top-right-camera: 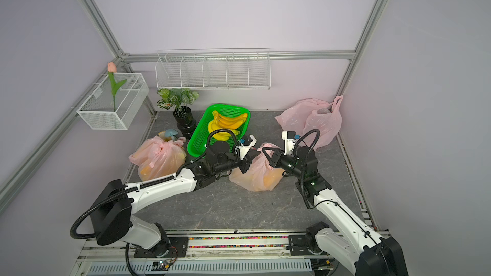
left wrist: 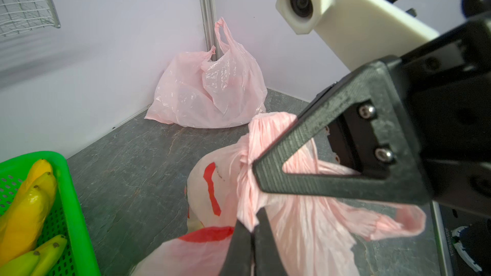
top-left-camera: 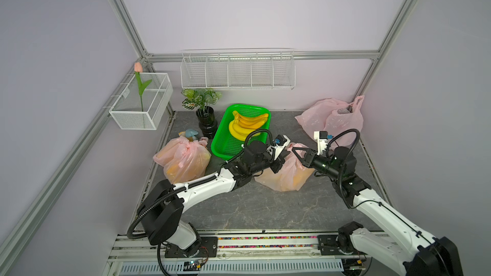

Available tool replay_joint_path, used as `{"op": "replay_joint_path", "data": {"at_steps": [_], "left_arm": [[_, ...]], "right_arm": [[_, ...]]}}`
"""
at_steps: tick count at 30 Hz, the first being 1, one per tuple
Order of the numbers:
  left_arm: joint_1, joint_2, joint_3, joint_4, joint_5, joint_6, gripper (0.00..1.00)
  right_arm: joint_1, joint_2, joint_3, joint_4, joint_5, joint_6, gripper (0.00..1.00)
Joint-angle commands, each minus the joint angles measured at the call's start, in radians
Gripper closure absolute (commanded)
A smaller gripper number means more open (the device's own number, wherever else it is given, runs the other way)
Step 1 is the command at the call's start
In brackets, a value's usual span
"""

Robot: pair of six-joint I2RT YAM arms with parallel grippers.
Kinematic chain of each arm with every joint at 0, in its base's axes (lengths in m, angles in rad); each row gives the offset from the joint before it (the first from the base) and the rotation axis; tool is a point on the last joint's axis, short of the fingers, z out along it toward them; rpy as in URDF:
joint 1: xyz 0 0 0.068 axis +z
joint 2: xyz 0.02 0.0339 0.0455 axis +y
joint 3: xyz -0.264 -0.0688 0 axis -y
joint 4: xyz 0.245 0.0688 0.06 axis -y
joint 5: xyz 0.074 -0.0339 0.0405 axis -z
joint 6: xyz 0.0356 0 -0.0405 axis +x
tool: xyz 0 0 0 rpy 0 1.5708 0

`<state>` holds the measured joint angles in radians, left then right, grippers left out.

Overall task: Place the banana into a plastic bag & tie a knot
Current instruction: Tie the plastic bag at the center of the board.

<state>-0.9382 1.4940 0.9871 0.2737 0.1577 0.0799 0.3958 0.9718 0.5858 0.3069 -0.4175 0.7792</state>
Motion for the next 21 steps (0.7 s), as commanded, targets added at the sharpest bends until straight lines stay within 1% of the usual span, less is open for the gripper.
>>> {"op": "replay_joint_path", "data": {"at_steps": [1,4,6,8,11,13,16,18,21], "left_arm": [[0.011,-0.062,-0.019,-0.049,-0.060,-0.009,0.81],[0.024,-0.087,-0.016,-0.083,-0.043,0.010,0.63],[0.034,-0.096,-0.012,-0.106,-0.021,0.025,0.58],[0.053,-0.109,-0.007,-0.128,0.016,0.033,0.55],[0.085,-0.118,0.015,-0.177,0.114,0.053,0.54],[0.085,-0.114,0.038,-0.224,0.186,0.102,0.53],[0.085,-0.103,0.068,-0.270,0.278,0.144,0.53],[0.085,-0.091,0.082,-0.277,0.295,0.136,0.53],[0.085,-0.074,0.110,-0.295,0.308,0.123,0.59]], "right_arm": [[-0.005,-0.033,0.021,-0.022,-0.002,-0.073,0.93],[-0.006,-0.041,0.017,-0.022,-0.033,-0.105,0.93],[-0.007,-0.045,0.017,-0.013,-0.060,-0.124,0.93],[-0.006,-0.052,0.017,-0.015,-0.077,-0.149,0.93],[-0.006,-0.060,0.023,-0.024,-0.104,-0.181,0.93],[-0.006,-0.062,0.028,-0.030,-0.109,-0.194,0.93],[-0.006,-0.051,0.034,-0.034,-0.124,-0.206,0.93],[-0.003,-0.046,0.039,-0.031,-0.135,-0.213,0.93],[0.002,-0.043,0.035,-0.032,-0.135,-0.225,0.93]]}}
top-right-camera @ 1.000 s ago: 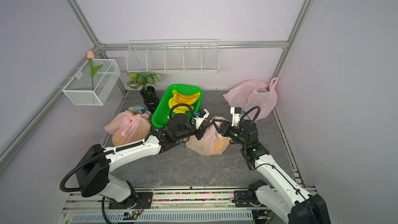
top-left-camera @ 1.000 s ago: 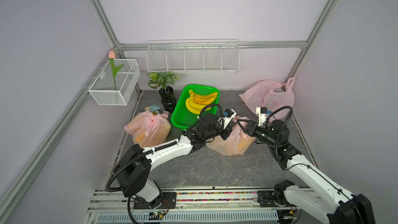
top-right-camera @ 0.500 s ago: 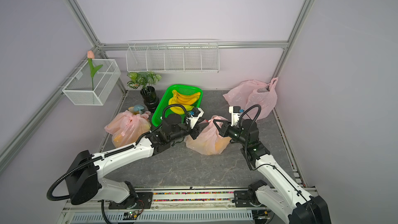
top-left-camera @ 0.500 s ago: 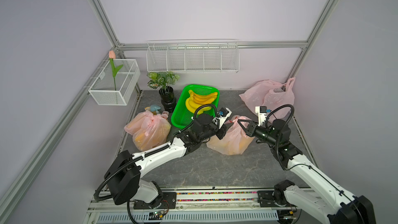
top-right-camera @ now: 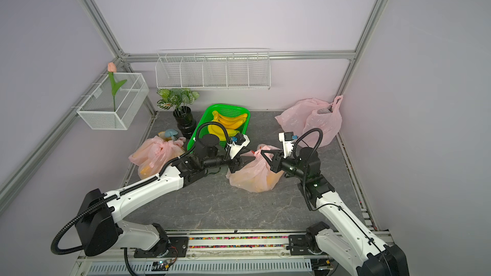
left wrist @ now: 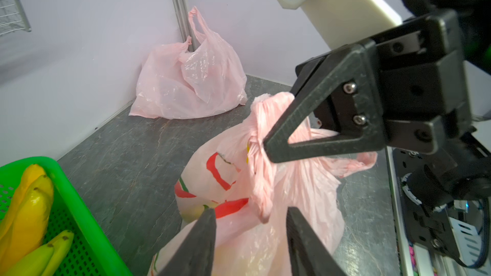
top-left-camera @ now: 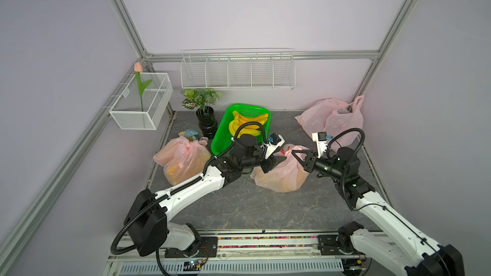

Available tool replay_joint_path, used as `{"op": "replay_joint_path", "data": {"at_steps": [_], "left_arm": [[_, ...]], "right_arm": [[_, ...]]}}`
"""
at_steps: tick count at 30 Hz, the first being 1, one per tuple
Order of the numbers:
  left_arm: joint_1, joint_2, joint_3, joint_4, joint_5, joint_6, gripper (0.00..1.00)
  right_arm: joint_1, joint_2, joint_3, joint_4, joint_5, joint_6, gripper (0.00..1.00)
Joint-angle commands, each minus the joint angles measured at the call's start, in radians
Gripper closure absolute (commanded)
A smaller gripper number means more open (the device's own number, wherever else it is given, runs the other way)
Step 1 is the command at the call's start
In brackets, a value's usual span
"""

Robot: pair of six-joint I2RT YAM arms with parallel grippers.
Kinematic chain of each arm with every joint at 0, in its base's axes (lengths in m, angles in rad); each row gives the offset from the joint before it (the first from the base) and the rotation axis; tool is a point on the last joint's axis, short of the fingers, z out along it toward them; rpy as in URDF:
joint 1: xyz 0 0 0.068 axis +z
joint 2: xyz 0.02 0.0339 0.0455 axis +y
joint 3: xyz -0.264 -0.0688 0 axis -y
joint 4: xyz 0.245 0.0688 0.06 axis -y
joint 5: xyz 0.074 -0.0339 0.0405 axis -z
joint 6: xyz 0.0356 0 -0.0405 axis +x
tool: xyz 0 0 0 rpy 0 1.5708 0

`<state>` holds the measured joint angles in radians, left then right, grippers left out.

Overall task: Place the banana into a plastic bag & tie a knot
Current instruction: Tie the plastic bag at the center of the board.

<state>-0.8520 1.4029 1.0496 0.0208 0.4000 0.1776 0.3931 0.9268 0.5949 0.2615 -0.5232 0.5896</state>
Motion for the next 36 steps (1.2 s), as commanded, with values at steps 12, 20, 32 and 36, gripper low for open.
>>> {"op": "replay_joint_path", "data": {"at_steps": [12,20,32,36], "left_arm": [[0.001,0.067,0.098,-0.100,0.071,0.018,0.75],[0.002,0.067,0.106,-0.108,0.043,0.012,0.93],[0.010,0.025,0.073,-0.091,0.037,-0.005,0.91],[0.011,0.033,0.078,-0.105,0.033,-0.003,0.98]], "right_arm": [[0.020,0.006,0.020,0.024,-0.039,-0.052,0.93],[0.029,0.007,0.024,0.015,-0.032,-0.067,0.93],[0.029,-0.006,0.030,-0.039,-0.012,-0.113,0.93],[0.030,-0.004,0.028,-0.046,-0.014,-0.123,0.93]]}}
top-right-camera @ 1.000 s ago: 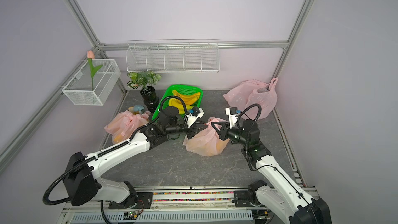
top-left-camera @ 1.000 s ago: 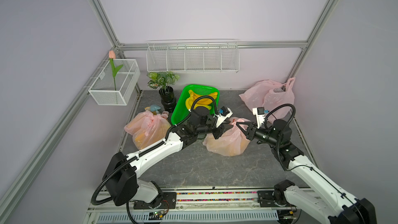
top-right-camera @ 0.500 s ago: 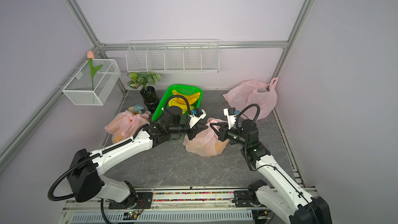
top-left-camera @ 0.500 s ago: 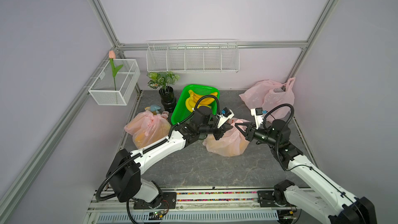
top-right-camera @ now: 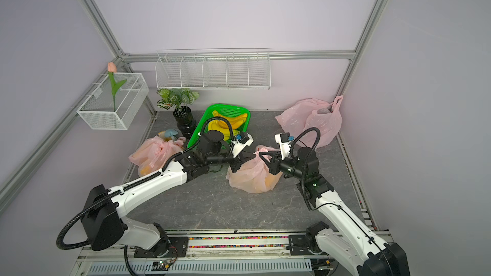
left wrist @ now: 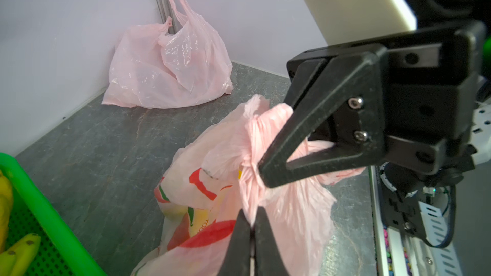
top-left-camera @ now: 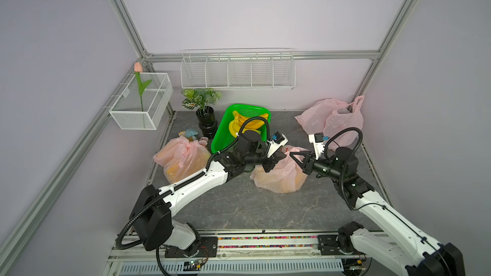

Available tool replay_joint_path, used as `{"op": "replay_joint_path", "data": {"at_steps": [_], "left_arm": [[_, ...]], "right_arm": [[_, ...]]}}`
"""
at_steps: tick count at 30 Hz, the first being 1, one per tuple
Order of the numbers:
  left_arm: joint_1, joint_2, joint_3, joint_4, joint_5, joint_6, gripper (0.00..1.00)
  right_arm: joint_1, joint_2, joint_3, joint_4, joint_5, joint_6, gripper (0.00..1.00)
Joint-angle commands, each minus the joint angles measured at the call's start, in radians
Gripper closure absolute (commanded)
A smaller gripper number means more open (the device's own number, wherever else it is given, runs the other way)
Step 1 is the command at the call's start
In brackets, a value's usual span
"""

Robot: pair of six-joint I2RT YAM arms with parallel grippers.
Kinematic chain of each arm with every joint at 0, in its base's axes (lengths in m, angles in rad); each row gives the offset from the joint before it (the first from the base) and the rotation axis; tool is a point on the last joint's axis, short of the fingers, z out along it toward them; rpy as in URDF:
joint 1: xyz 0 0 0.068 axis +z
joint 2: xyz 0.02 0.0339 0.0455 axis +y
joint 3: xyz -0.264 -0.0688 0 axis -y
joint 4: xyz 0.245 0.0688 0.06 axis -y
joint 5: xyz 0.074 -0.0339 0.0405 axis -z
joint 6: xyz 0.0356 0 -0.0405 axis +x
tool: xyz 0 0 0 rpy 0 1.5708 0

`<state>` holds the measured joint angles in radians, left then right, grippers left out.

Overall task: Place the banana into a plastic bag & tie a knot
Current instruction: Tie the plastic bag at the center of the board.

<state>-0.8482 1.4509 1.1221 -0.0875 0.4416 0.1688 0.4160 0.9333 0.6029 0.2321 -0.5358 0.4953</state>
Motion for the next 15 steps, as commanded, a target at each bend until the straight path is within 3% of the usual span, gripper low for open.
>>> {"op": "replay_joint_path", "data": {"at_steps": [1,6,10,15], "left_arm": [[0.007,-0.014,0.005,0.003,-0.003,0.006,0.98],[0.007,-0.025,0.005,-0.004,0.004,0.003,0.87],[0.010,-0.033,0.007,-0.008,-0.027,0.001,1.00],[0.014,-0.031,0.008,-0.009,-0.029,-0.004,1.00]], "right_arm": [[0.008,-0.010,0.019,-0.019,-0.003,-0.031,0.93],[0.010,-0.006,0.020,-0.027,0.004,-0.044,0.93],[0.010,-0.004,0.022,-0.031,0.000,-0.053,0.93],[0.012,0.000,0.026,-0.045,-0.012,-0.066,0.93]]}}
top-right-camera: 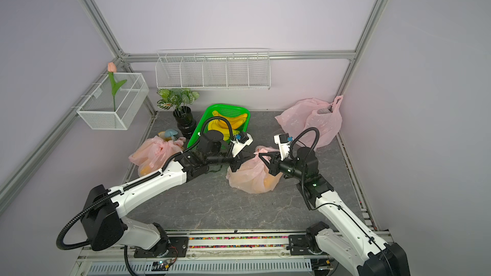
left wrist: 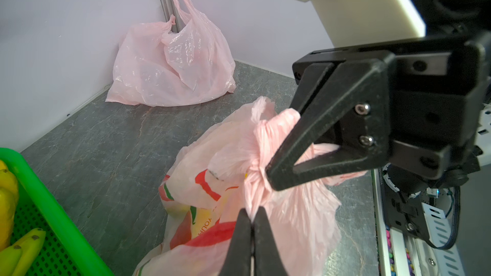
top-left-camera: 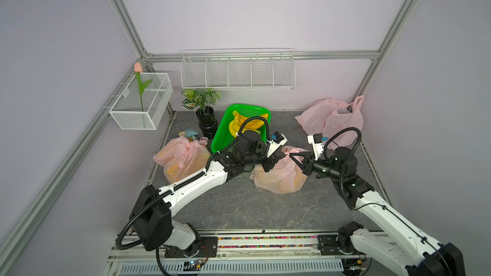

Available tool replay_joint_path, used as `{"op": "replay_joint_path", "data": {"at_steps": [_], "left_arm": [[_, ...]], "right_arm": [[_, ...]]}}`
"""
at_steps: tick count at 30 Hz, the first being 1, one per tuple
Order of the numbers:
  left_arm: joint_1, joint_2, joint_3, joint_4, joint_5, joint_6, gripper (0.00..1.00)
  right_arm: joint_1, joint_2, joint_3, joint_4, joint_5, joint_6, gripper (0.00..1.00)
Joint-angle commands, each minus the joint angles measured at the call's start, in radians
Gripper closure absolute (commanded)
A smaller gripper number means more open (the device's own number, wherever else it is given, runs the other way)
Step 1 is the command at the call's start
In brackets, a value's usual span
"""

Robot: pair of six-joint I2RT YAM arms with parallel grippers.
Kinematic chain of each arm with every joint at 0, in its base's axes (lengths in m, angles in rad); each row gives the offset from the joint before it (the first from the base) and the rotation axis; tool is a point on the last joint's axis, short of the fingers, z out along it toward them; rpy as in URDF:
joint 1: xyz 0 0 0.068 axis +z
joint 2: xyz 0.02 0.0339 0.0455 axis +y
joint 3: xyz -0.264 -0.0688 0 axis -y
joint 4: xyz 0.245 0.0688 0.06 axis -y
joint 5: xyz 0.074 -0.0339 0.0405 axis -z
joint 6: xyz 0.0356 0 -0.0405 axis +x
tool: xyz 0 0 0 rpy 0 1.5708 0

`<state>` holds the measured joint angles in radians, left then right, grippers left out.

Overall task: Place the banana into a plastic bag & tie a knot
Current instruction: Tie the plastic bag at the center of the board.

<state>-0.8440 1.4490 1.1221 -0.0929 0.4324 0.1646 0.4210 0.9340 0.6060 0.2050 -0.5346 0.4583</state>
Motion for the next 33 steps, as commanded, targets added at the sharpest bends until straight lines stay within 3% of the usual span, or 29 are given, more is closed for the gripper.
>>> {"op": "replay_joint_path", "data": {"at_steps": [1,19,23,26,33], "left_arm": [[0.010,-0.029,0.008,-0.003,-0.021,-0.001,1.00],[0.030,-0.041,-0.015,0.054,-0.049,-0.023,1.00],[0.031,-0.031,-0.015,0.071,-0.141,-0.050,1.00],[0.030,-0.021,-0.012,0.078,-0.149,-0.047,1.00],[0.031,-0.001,-0.004,0.077,-0.141,-0.042,1.00]], "right_arm": [[0.007,0.000,0.024,-0.017,-0.015,-0.030,0.93],[0.010,0.007,0.032,-0.050,0.005,-0.053,0.93],[0.008,-0.003,0.026,-0.073,0.037,-0.049,0.80],[0.008,-0.018,0.014,-0.083,0.033,-0.047,0.69],[0.009,-0.056,0.012,-0.171,0.008,-0.086,0.68]]}}
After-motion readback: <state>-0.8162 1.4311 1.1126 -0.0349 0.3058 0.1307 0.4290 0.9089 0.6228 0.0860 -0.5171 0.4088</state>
